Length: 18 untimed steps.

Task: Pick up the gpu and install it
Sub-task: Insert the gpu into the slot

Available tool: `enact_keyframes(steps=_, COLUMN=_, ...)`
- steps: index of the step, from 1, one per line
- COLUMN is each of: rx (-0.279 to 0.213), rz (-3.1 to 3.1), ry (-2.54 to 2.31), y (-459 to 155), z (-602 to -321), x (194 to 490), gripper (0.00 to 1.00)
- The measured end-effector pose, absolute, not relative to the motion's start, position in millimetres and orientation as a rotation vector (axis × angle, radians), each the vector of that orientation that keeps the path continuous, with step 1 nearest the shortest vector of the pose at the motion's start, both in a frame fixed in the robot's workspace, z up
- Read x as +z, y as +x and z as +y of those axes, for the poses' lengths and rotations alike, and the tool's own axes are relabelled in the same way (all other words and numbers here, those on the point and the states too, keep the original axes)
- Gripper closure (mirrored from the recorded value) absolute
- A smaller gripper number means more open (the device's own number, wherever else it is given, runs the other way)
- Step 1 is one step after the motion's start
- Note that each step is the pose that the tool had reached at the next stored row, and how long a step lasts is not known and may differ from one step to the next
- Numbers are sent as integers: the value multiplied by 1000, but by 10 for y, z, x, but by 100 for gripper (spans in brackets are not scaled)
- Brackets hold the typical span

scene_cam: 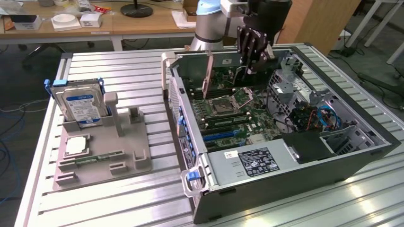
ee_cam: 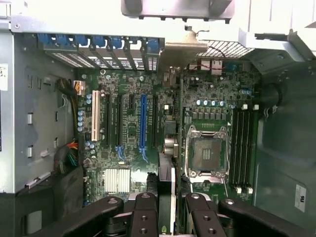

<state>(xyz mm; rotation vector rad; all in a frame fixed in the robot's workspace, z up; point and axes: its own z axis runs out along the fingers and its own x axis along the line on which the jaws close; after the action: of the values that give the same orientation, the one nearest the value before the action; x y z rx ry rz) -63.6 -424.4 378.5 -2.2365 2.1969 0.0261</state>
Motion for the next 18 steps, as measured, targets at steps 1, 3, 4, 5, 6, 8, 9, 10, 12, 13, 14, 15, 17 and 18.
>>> enact_keyframes(steps=1, rx=26, rz=2197, ry=-2236, y=-636, z=-4257, x=3779, gripper=74)
enact_keyframes(steps=3, rx=26, rz=2197, ry=-2236, y=-636, z=-4280, x=3766, gripper=74)
enact_keyframes(steps=4, rx=26, rz=2197, ry=-2236, y=-637, z=-4295, x=3760, gripper=74)
enact_keyframes(steps=5, rx=26, rz=2197, ry=-2236, y=-639, z=-4307, x=3751, gripper=74)
enact_keyframes(steps=6, rx=26, rz=2197, ry=-2236, y=-647, z=-4312, x=3739, gripper=74)
enact_keyframes(steps=8, rx=26, rz=2197, ry=-2236, y=-686, z=-4316, x=3717, gripper=74)
enact_keyframes(steps=9, rx=26, rz=2197, ry=-2236, y=-715, z=-4316, x=3706, gripper=74)
enact_keyframes(steps=10, rx=25, rz=2197, ry=-2236, y=-734, z=-4316, x=3692, gripper=74)
enact_keyframes(steps=12, rx=20, rz=2195, ry=-2234, y=-746, z=-4316, x=3669, gripper=74)
enact_keyframes(steps=13, rx=15, rz=2192, ry=-2231, y=-749, z=-4316, x=3660, gripper=74)
enact_keyframes(steps=14, rx=8, rz=2190, ry=-2229, y=-751, z=-4317, x=3654, gripper=74)
enact_keyframes(steps=15, rx=1, rz=2189, ry=-2224, y=-752, z=-4317, x=3645, gripper=74)
enact_keyframes(steps=17, rx=-6, rz=2199, ry=-2209, y=-751, z=-4320, x=3617, gripper=74)
enact_keyframes(steps=18, rx=-7, rz=2204, ry=-2203, y=-752, z=-4326, x=3598, gripper=74)
